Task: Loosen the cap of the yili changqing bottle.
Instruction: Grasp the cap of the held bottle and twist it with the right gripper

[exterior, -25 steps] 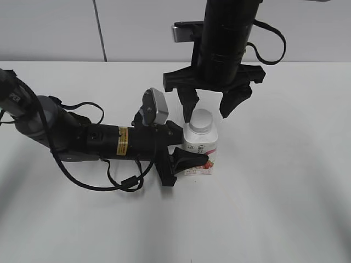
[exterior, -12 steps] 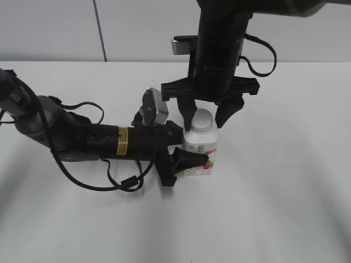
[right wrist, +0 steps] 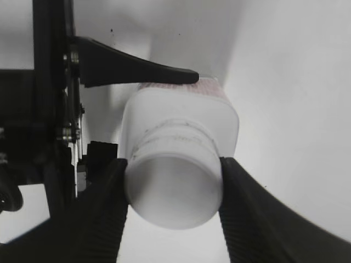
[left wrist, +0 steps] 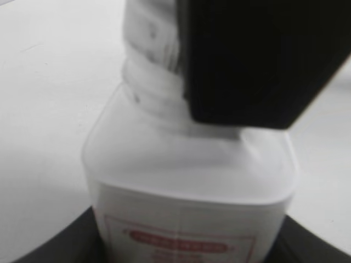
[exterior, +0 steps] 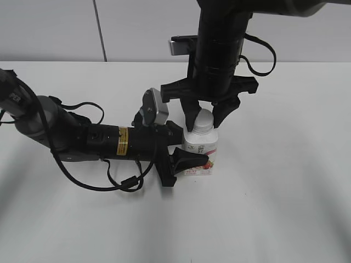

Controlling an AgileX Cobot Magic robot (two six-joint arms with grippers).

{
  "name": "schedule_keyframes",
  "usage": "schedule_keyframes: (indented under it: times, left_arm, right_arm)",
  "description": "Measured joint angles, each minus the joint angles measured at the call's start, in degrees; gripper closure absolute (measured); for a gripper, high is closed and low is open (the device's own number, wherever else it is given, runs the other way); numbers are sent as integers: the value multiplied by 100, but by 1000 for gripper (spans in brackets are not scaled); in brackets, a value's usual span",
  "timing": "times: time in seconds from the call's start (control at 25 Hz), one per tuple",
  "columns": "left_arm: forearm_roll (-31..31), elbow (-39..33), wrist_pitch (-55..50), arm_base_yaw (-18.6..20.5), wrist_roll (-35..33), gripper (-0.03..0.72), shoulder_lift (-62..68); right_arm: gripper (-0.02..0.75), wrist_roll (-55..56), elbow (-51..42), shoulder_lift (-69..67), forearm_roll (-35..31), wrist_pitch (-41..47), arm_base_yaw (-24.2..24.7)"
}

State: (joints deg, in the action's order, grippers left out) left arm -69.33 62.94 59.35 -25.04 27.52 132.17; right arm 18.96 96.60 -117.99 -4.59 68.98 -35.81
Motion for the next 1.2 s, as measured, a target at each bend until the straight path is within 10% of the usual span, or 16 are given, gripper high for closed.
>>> schedule_keyframes:
  times: [0.64,1.2]
  left_arm:
    - [-10,0,0,0,-6,303,0]
    - [-19,0,16,-7,-6,303,0]
  right_arm:
    - [342,-5219,0,0,85,33,0]
    - [343,-6005,169,187,-71,51,0]
